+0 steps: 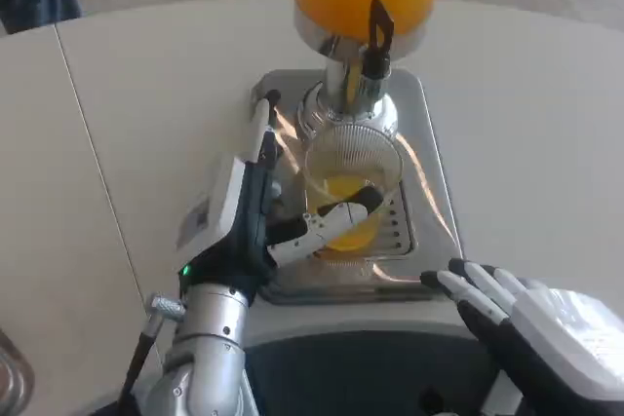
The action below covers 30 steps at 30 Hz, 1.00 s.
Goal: Grasp the cup under the faucet to collect the drink, then remove the cup.
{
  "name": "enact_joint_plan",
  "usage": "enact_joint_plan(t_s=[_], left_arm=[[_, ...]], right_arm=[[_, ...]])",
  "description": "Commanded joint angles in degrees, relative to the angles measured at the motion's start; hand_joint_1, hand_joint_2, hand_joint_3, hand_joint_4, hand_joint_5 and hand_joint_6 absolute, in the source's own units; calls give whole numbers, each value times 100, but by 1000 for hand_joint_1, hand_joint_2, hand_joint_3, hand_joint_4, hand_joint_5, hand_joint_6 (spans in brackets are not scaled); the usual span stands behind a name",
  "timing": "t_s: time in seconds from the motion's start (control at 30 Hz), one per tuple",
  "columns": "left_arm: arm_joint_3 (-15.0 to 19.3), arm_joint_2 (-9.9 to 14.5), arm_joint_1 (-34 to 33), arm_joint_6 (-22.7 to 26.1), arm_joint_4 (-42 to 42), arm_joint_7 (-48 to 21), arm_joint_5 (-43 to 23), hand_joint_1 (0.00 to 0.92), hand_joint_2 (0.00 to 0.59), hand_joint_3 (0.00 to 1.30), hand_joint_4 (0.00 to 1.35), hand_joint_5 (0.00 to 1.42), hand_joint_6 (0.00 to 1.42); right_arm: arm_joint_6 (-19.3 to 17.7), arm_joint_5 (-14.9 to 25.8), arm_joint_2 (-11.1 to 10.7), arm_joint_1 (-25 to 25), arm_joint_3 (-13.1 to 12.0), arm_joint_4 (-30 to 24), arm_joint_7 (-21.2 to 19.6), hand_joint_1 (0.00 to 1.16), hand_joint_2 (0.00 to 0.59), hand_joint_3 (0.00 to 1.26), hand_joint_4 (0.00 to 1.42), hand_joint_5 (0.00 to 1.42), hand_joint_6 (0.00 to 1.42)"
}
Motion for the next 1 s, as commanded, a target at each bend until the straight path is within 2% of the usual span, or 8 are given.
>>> enact_joint_plan(t_s=[0.03,0.37,0.6,1.0], left_arm=[[-146,-18,-104,-203,153,47,8,397,54,0,0,212,455],[-153,43,-185,-519,453,-7,-226,395,48,0,0,203,457],[-259,-4,-223,-32,353,82,87,394,45,0,0,224,476],[-415,-278,-402,363,326,204,223,367,47,0,0,247,491]], right_arm=[[59,-11,12,-6,-16,18,60,625,409,83,0,0,0],[172,-1,14,-94,-35,76,115,638,401,91,0,0,0],[226,25,25,-182,-2,141,108,646,402,93,0,0,0],[292,-8,24,-122,-20,98,85,672,397,104,0,0,0]])
